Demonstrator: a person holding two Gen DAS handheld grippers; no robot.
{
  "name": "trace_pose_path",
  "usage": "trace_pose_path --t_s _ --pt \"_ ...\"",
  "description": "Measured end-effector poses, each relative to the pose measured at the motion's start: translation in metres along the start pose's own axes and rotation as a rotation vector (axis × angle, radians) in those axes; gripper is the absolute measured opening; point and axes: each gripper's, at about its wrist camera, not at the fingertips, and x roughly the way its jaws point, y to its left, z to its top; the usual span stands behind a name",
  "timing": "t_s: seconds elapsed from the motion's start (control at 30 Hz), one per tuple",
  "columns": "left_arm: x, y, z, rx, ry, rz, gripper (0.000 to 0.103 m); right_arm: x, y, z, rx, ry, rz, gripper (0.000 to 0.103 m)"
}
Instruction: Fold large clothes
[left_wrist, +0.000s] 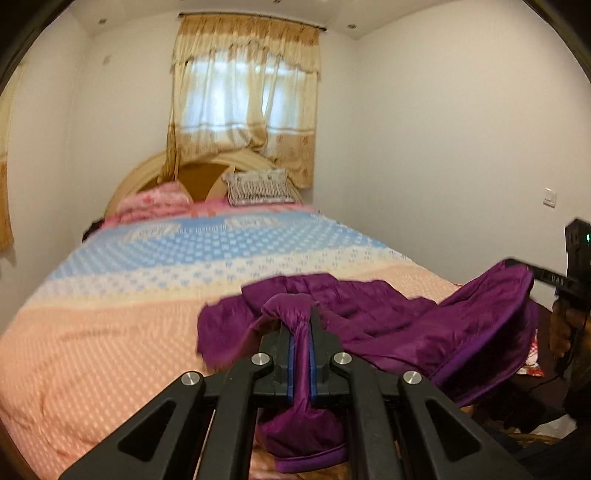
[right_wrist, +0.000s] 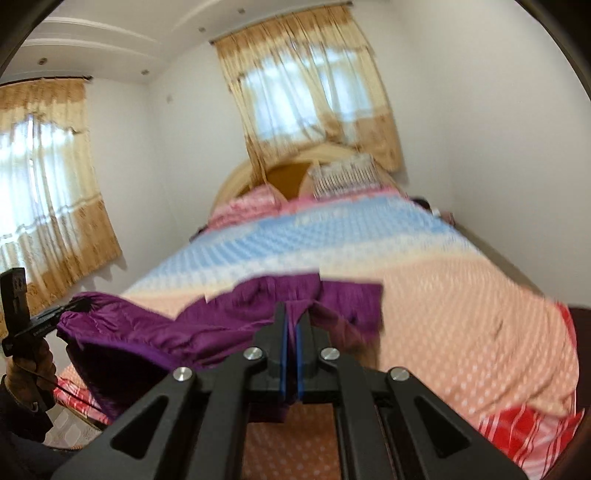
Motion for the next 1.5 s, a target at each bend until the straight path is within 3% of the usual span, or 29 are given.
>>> trace_pose_path --t_s 0.13,0.3,0.33,0.47,0.53,0.6,0.63,0.7,0.87,0.97,1.0,1.03,1.17,1.37,1.43,1.5 --pt "0.07 0.019 0.0 0.009 0.053 0.055 0.004 0.064 -0.018 0.01 0.04 0.018 0.002 0.005" --pt "0.165 0.049 -0.012 -0.004 0.112 0.117 0.004 0.157 -0.039 0.013 0.095 0.07 -0.064 0.005" --pt "0.184 0.056 -0.011 -0.012 0.125 0.121 0.008 0.173 -0.044 0.013 0.101 0.079 -0.083 0.005" --pt "0.217 0.074 -0.008 -0.097 0.152 0.105 0.013 0.216 -0.063 0.007 0.139 0.127 -0.131 0.005" --pt "0.227 0.08 -0.002 -0.135 0.158 0.117 0.027 0.233 -0.068 0.005 0.147 0.15 -0.151 0.005" --pt "0.228 0.083 0.006 -0.145 0.11 0.182 0.059 0.251 -0.075 0.008 0.148 0.168 -0.176 0.005" --pt "0.224 0.085 0.011 -0.143 0.065 0.238 0.087 0.258 -0.078 0.009 0.151 0.175 -0.185 0.005" --pt "0.219 0.091 0.014 -0.159 -0.01 0.292 0.098 0.276 -0.085 0.009 0.165 0.2 -0.198 0.005" --pt "0.242 0.085 0.016 -0.129 0.019 0.352 0.098 0.319 -0.098 0.004 0.201 0.249 -0.219 0.009" --pt "0.263 0.074 0.011 -0.11 0.051 0.344 0.098 0.327 -0.103 0.008 0.23 0.236 -0.232 0.043" --pt "0.267 0.07 0.009 -0.098 0.062 0.336 0.098 0.326 -0.102 0.01 0.234 0.22 -0.242 0.067" --pt "0.273 0.064 0.006 -0.078 0.068 0.344 0.098 0.32 -0.101 0.012 0.242 0.192 -0.251 0.079" --pt "0.292 0.052 -0.004 -0.003 0.079 0.408 0.099 0.307 -0.076 0.017 0.184 0.195 -0.244 0.079" --pt "0.334 0.065 -0.02 -0.01 0.165 0.52 0.099 0.328 0.007 -0.012 -0.098 0.331 -0.047 0.075" --pt "0.346 0.076 -0.023 -0.028 0.201 0.582 0.099 0.347 0.016 -0.025 -0.179 0.373 -0.071 0.071" --pt "0.354 0.089 -0.025 -0.074 0.227 0.602 0.099 0.371 0.004 -0.035 -0.17 0.427 -0.139 0.068"
